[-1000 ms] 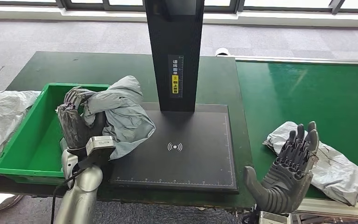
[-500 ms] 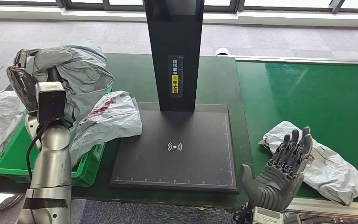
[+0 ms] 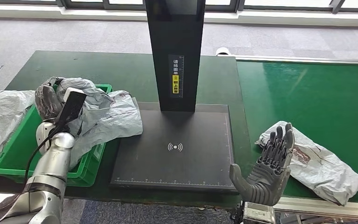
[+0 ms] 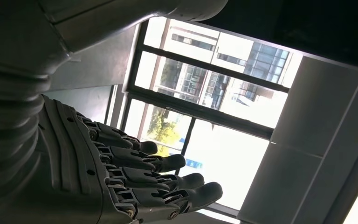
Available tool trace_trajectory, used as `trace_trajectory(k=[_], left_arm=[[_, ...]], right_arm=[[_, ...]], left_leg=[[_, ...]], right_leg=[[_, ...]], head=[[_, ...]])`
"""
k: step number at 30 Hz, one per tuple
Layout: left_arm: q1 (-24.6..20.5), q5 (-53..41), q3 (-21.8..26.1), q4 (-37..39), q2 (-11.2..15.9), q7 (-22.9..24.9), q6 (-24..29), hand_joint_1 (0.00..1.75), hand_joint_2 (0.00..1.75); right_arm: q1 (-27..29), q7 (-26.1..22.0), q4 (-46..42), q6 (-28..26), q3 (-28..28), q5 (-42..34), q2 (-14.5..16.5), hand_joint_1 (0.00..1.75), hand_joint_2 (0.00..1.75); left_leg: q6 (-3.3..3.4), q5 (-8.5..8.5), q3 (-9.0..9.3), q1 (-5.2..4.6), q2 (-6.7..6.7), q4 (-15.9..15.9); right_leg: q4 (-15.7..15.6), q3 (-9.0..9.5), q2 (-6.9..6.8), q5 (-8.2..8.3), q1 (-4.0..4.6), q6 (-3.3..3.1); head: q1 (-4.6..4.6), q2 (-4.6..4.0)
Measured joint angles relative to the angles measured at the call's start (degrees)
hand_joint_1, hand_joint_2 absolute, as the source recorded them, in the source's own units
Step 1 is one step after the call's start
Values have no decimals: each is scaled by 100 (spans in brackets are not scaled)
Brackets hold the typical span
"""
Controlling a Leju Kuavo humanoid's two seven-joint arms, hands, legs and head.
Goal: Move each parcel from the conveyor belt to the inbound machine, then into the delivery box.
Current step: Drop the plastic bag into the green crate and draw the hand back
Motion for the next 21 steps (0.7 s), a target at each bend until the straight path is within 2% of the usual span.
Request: trace_trajectory(k=[2, 4, 6, 10, 21], left_arm=[[-9, 13, 21, 156, 4, 26, 14, 90, 175], [6, 127, 57, 262, 5, -15, 51, 3, 87], [77, 397, 138, 264, -3, -178, 157, 0, 0], [397, 902, 308, -89, -83, -522, 325, 0, 0], [1411, 1553, 173, -1685, -481, -711, 157, 0, 0]], right_arm=[[-38, 0, 56, -1, 0, -28, -10, 0, 175], [-97, 0, 133, -65, 8, -126, -39, 0, 175], [-187, 0, 268, -200, 69, -303, -117, 0, 175], [-351, 0, 568, -402, 287, -565, -310, 0, 175], [-454, 0, 873, -493, 402, -460, -475, 0, 175]], left_leg=[[1, -1, -1, -1, 0, 0], [1, -1, -2, -1, 0, 0], [1, -1, -1, 0, 2, 0], [1, -1, 1, 0, 3, 0], [1, -8, 5, -2, 0, -1]], right_leg=[[0, 0, 0, 0, 0, 0], [-1, 0, 0, 0, 0, 0], [-1, 0, 1, 0, 0, 0], [-1, -2, 2, 0, 1, 0], [-2, 3, -2, -6, -1, 1]], head=[[0, -1], [0, -1], [0, -1], [-1, 1], [-2, 1]])
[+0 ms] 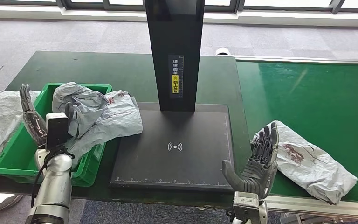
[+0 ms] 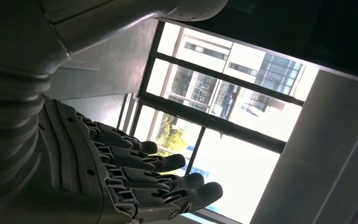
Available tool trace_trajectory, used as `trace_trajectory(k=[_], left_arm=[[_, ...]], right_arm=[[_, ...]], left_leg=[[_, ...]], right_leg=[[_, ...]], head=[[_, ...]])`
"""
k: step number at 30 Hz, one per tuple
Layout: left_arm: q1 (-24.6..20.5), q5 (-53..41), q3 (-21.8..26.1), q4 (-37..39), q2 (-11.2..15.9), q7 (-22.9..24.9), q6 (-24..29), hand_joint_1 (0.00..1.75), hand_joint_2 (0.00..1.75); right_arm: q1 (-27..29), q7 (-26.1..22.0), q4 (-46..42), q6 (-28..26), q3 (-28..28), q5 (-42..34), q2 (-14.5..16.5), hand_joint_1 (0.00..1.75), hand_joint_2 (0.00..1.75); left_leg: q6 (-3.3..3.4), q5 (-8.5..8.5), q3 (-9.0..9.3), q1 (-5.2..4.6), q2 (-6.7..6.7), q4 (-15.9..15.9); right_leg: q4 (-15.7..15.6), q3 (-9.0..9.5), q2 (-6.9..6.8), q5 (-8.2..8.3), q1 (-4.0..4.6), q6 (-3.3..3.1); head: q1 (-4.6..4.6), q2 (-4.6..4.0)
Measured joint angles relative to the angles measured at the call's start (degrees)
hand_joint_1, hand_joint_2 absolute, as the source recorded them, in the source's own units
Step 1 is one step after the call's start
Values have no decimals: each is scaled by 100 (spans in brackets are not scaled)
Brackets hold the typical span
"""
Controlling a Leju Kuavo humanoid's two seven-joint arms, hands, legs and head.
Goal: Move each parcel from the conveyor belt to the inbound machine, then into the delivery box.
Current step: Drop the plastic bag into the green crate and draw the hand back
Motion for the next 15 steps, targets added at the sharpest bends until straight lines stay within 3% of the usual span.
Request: trace_trajectory(k=[6, 10, 15], left_arm=[[270, 245, -95, -336, -105, -122, -135, 0, 0], [740, 757, -369, -696, -378, -558, -301, 0, 0], [1105, 1018, -667, -943, -633, -711, -341, 0, 0]], right_arm=[[7, -1, 65, -1, -8, 10, -28, 0, 175], [92, 0, 68, -3, -119, 33, -30, 0, 175], [160, 0, 68, -3, -194, 73, -30, 0, 175]], left_leg=[[-1, 1, 3, 0, 2, 0], [1, 0, 2, 0, -1, 1], [5, -6, -2, -2, 1, 1]], right_leg=[[0, -1, 1, 2, 1, -1], [-1, 1, 0, 1, 0, 0], [-3, -3, 3, 1, -2, 1]], head=[[0, -1], [0, 0], [2, 0]])
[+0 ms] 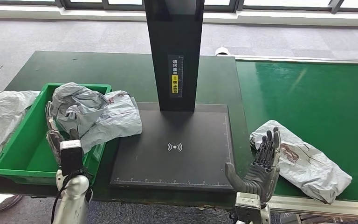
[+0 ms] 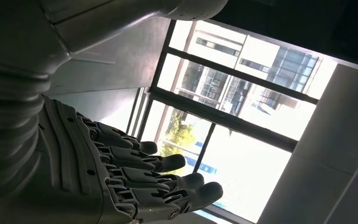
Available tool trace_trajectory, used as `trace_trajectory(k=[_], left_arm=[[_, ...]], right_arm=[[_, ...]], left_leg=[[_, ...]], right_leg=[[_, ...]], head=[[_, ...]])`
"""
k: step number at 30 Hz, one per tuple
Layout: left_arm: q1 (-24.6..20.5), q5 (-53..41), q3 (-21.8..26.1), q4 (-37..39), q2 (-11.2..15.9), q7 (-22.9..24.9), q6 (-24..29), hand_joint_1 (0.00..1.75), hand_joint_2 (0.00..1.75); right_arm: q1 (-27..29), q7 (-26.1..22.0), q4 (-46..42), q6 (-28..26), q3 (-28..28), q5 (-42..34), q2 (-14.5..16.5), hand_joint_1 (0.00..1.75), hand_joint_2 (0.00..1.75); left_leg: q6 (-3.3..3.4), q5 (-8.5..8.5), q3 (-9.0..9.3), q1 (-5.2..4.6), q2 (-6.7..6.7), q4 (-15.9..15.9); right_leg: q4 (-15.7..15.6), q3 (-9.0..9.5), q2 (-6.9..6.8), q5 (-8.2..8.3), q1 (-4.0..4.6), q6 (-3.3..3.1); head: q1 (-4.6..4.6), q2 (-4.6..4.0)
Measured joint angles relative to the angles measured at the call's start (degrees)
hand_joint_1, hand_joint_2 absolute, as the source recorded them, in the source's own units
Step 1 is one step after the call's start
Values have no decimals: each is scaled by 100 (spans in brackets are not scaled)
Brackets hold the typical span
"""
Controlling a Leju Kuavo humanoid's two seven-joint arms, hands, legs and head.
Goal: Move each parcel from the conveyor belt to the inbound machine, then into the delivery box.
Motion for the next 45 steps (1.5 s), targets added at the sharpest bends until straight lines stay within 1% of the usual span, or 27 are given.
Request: trace_trajectory(k=[3, 6, 9, 13, 20, 27, 29, 31, 33, 34, 36, 39, 43, 44, 45], left_arm=[[191, 884, -161, -256, -59, -121, -250, 0, 0], [505, 1384, -561, -683, -156, -176, -309, 0, 0], [714, 1439, -945, -938, -245, -184, -278, 0, 0], [814, 1486, -1172, -1123, -281, -184, -260, 0, 0], [887, 1502, -1312, -1247, -305, -184, -260, 0, 0], [898, 1502, -1342, -1281, -312, -184, -260, 0, 0], [898, 1504, -1343, -1283, -313, -184, -261, 0, 0], [898, 1567, -1347, -1279, -313, -183, -318, 0, 0], [892, 1733, -1381, -1232, -314, -182, -497, 0, 0], [891, 1838, -1414, -1185, -317, -180, -624, 0, 0], [905, 2052, -1507, -1073, -341, -153, -915, 0, 0], [971, 2167, -1592, -1003, -378, -25, -1182, 0, 0], [1215, 1959, -1617, -1115, -398, 294, -1194, 0, 0], [1293, 1922, -1616, -1174, -404, 330, -1141, 0, 0], [1367, 1894, -1615, -1236, -409, 327, -1025, 0, 0]], right_arm=[[54, 1, 1, -1, -112, 289, -2, 0, 175], [145, 1, 15, -1, -475, 911, -3, 0, 175], [214, 3, 43, -4, -866, 1135, -2, 0, 175], [275, 6, 63, -4, -1070, 1147, -2, 0, 175], [310, 4, 78, -4, -1184, 1145, -2, 0, 175], [315, 4, 83, -4, -1185, 1147, -2, 0, 175], [316, 5, 83, -4, -1186, 1151, -2, 0, 87], [317, 21, 88, -4, -1206, 1251, -1, 0, 87], [330, 112, 112, -4, -1325, 1547, 10, 0, 175], [346, 196, 131, -4, -1451, 1755, 19, 0, 175], [402, 434, 178, -5, -1874, 2242, 44, 0, 175], [521, 750, 231, 43, -2730, 2811, 89, 0, 175], [532, 946, 269, 460, -3857, 3449, 215, 0, 175], [459, 1048, 306, 585, -4083, 3643, 244, 0, 175], [340, 1263, 410, 721, -4285, 3916, 255, 0, 175]], left_leg=[[0, -2, 2, 0, 2, 0], [0, -2, -2, 0, -5, 0], [3, -4, -4, 0, -10, 0], [6, -7, -2, -2, -6, 0], [5, -6, -1, 0, -6, 0], [5, -6, -1, 0, -6, 0], [6, -7, -1, 0, -6, 0], [6, -7, -1, -1, -6, 0], [7, -7, 1, -1, -6, 1], [8, -8, 1, -1, -8, 1], [11, -10, 0, -2, -11, 1], [15, -13, -2, -5, -14, 1], [20, -24, -14, -7, -9, 0], [18, -29, -26, -7, -8, -1], [17, -33, -36, -5, -7, -2]], right_leg=[[-1, -4, 1, -1, 2, 0], [-1, -1, -8, -5, 2, 2], [-1, 3, -12, -8, 0, 6], [-2, 2, -8, -7, -2, 7], [0, 2, -8, -7, 1, 6], [0, 2, -8, -8, 0, 6], [-1, 2, -8, -8, 0, 6], [-1, 1, -8, -8, -1, 6], [-3, 0, -9, -9, -1, 8], [-4, 1, -11, -10, -1, 9], [-5, 5, -14, -13, -2, 14], [-6, 10, -15, -13, -6, 15], [-6, 11, -9, -15, -8, 17], [-5, 14, -9, -18, -7, 17], [-5, 20, -8, -22, -6, 17]], head=[[-2, 0], [-2, -2], [1, -1], [-1, 0], [0, -1], [0, 0], [0, -1], [0, -1], [-1, 0], [-2, 0], [-1, -1], [0, -1], [0, -1], [0, -2], [0, -1]])
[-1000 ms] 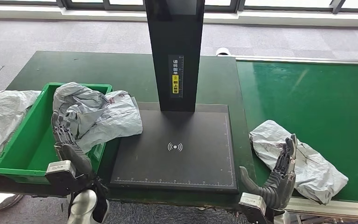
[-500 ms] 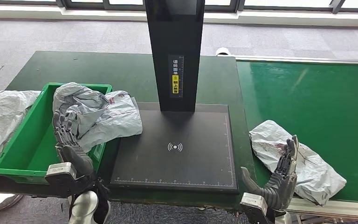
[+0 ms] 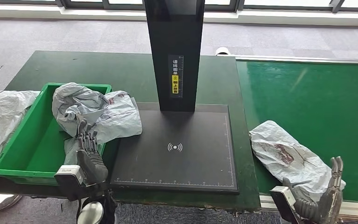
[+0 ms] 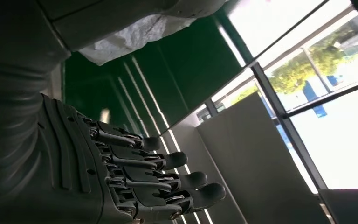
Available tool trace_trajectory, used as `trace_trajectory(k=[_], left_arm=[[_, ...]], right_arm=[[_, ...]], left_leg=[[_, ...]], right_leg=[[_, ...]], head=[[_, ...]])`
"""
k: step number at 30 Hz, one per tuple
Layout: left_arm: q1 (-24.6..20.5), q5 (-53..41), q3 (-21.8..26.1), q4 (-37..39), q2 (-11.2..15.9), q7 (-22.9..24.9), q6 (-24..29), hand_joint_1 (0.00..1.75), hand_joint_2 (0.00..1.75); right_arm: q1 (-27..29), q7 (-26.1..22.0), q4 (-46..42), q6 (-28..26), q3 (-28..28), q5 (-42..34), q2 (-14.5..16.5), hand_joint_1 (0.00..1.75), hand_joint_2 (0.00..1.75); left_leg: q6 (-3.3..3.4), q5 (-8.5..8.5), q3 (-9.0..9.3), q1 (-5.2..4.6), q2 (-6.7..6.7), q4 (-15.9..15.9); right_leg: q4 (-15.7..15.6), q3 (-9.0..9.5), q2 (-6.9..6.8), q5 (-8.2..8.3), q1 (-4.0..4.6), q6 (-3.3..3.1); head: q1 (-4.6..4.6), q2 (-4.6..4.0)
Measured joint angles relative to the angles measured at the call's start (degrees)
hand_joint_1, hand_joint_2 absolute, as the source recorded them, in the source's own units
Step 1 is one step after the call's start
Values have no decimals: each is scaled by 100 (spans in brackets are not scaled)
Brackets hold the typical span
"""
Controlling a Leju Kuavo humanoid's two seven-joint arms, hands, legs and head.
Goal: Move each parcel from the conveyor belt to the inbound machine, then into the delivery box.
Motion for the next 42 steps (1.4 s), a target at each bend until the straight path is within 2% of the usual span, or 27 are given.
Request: trace_trajectory(k=[2, 4, 5, 9, 16, 24, 42], left_arm=[[161, -30, 7, -137, -16, -80, 318, 0, 0], [377, -36, 25, -347, -31, -161, 552, 0, 0], [480, -30, 34, -451, -34, -185, 602, 0, 0], [672, 23, 68, -633, -34, -214, 644, 0, 0], [731, 261, 98, -569, -23, -441, 791, 0, 0], [720, 354, 98, -361, 20, -506, 850, 0, 0], [710, 389, 97, -230, 32, -507, 897, 0, 0]], right_arm=[[-401, 682, 481, 199, -228, 750, -94, 0, 175], [-1060, 1263, 1510, 144, -302, 1346, -382, 0, 175], [-1386, 1390, 2056, 29, -314, 1461, -544, 0, 175], [-2079, 1389, 3369, -311, -367, 1436, -928, 0, 175], [-2739, 1224, 4626, -421, -373, 1293, -1186, 0, 175], [-2996, 1224, 5143, -434, -373, 1290, -1285, 0, 175], [-3045, 1257, 5336, -442, -373, 1296, -1323, 0, 175]], left_leg=[[-4, -9, -2, 3, 8, -1], [-2, -9, 27, 0, 38, 1], [6, -3, 43, -3, 49, 2], [21, 22, 54, -6, -23, 5], [16, 20, 53, -5, -23, 4], [16, 18, 52, -7, -23, 5], [15, 17, 52, -7, -23, 5]], right_leg=[[0, 13, 7, -7, 4, -1], [-1, 9, 37, 0, -1, 1], [-3, 4, 48, 6, -4, 6], [-2, 19, -21, 4, -4, 22], [0, 19, -21, 3, -4, 18], [-2, 19, -21, 3, -7, 19], [-2, 19, -21, 3, -7, 20]], head=[[1, 1], [-1, 1], [-2, 1], [1, 0], [-2, 0], [-2, 1], [-2, 1]])
